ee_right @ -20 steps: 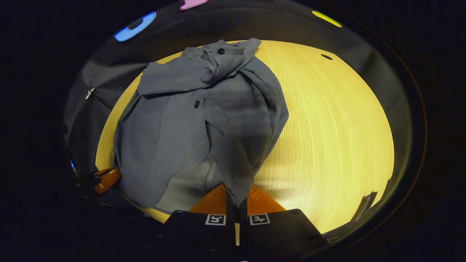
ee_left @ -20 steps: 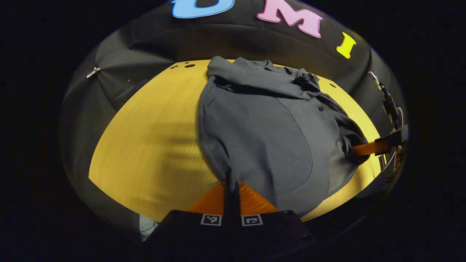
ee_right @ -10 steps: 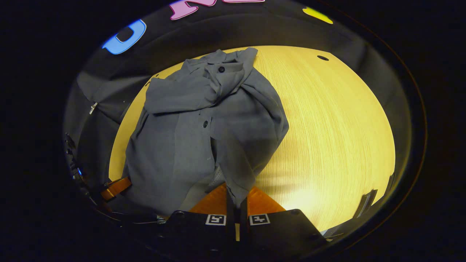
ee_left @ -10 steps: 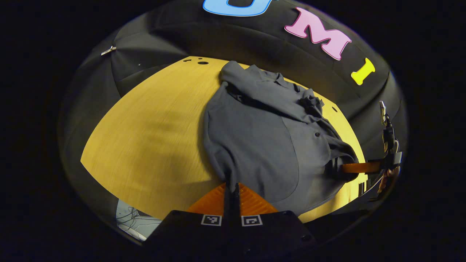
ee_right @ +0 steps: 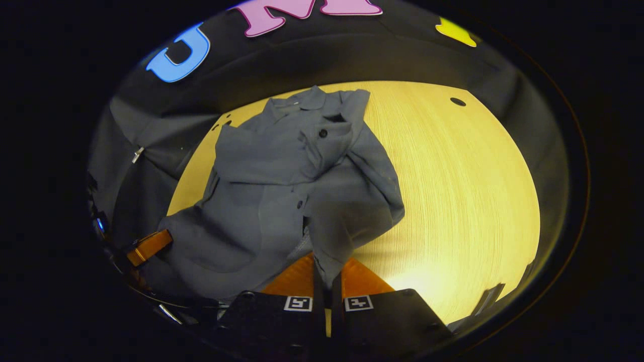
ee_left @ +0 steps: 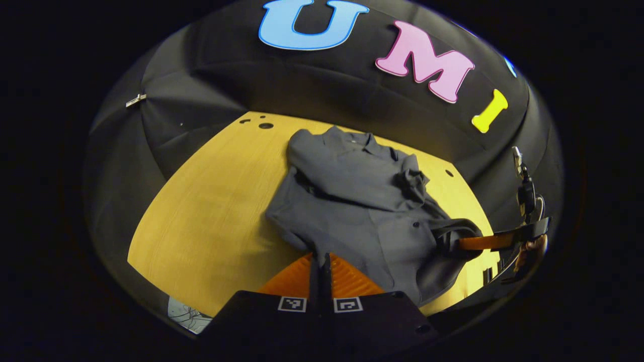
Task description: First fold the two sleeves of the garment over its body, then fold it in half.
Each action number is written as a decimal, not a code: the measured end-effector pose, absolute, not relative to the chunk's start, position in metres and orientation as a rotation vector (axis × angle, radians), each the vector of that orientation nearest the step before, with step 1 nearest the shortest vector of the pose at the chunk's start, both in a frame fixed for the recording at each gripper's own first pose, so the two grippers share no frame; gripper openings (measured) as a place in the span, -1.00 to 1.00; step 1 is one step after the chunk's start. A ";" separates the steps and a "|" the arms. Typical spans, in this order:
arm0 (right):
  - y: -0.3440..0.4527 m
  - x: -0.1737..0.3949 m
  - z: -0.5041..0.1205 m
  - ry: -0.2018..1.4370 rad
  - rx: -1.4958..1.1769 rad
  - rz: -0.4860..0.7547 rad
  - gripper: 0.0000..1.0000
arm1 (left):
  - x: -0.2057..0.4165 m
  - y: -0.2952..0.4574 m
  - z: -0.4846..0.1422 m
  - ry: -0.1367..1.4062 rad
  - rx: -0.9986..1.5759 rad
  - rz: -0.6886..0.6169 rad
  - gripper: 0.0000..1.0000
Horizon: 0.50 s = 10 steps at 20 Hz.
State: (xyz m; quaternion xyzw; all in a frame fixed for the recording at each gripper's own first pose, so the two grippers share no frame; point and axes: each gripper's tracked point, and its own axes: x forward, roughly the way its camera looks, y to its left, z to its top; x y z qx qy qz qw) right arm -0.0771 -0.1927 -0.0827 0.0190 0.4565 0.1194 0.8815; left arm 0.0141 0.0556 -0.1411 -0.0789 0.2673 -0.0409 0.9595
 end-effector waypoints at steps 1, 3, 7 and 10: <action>-0.192 -0.069 -0.075 0.933 0.042 0.250 -0.82 | 0.021 0.056 -0.132 0.528 -0.161 -0.081 -0.89; -0.188 -0.053 -0.062 0.896 0.047 0.257 -0.82 | 0.035 0.056 -0.115 0.500 -0.174 -0.082 -0.89; -0.178 -0.023 -0.045 0.838 0.045 0.278 -0.82 | 0.069 0.060 -0.089 0.447 -0.174 -0.077 -0.89; -0.172 0.007 -0.037 0.799 0.065 0.282 -0.82 | 0.095 0.061 -0.070 0.408 -0.202 -0.072 -0.89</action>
